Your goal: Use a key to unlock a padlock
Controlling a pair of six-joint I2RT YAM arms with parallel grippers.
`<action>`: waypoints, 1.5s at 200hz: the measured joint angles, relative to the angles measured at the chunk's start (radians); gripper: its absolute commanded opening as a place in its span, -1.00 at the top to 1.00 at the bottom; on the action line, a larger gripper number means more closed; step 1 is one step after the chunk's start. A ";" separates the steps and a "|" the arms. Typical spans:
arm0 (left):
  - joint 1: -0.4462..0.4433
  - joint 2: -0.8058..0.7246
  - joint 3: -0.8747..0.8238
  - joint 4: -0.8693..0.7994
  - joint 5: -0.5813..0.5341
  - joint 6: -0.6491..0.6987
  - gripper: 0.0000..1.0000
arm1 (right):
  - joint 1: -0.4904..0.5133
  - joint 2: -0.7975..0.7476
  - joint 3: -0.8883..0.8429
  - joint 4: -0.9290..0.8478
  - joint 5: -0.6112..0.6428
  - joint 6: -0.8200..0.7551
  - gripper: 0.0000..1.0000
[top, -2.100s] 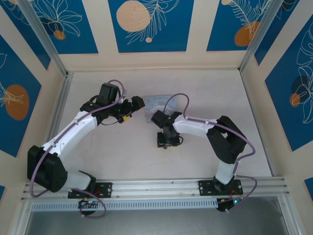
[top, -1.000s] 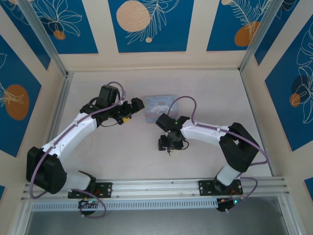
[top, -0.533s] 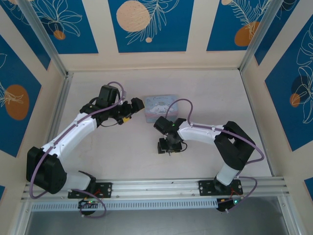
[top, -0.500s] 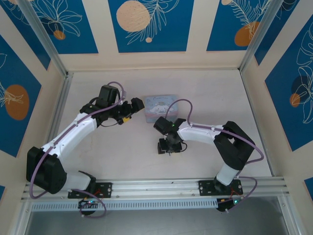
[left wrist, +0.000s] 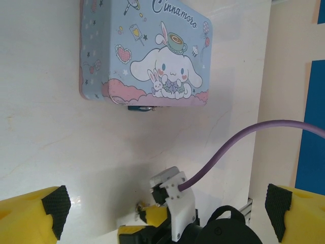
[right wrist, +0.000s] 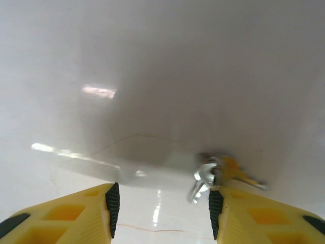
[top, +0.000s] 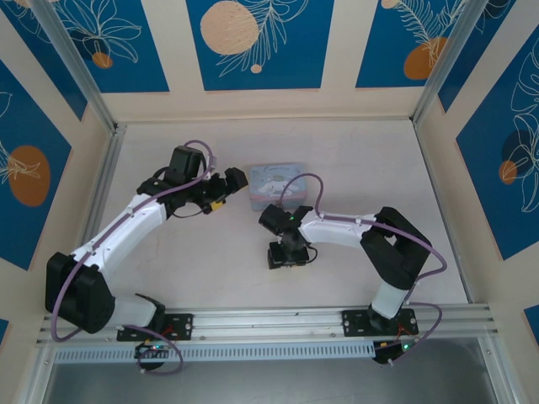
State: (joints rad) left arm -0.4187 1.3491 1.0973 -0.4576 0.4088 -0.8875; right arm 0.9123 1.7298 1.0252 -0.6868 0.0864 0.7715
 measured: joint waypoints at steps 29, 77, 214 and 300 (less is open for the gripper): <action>0.007 0.000 0.000 0.000 -0.003 0.000 -1.00 | 0.020 0.009 0.025 0.084 -0.074 -0.026 -0.05; 0.027 -0.011 0.000 -0.002 -0.011 0.000 -1.00 | 0.004 -0.040 0.027 0.124 -0.075 -0.042 -0.04; 0.029 -0.033 0.000 -0.021 -0.011 0.000 -1.00 | -0.098 -0.011 0.023 0.054 0.034 -0.197 -0.13; 0.031 -0.032 0.000 -0.023 -0.011 0.000 -1.00 | -0.070 -0.037 -0.053 0.089 -0.011 -0.188 -0.05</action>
State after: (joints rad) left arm -0.3882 1.3167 1.0973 -0.4805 0.3981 -0.8875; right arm 0.8425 1.6932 0.9722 -0.5976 0.0753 0.5835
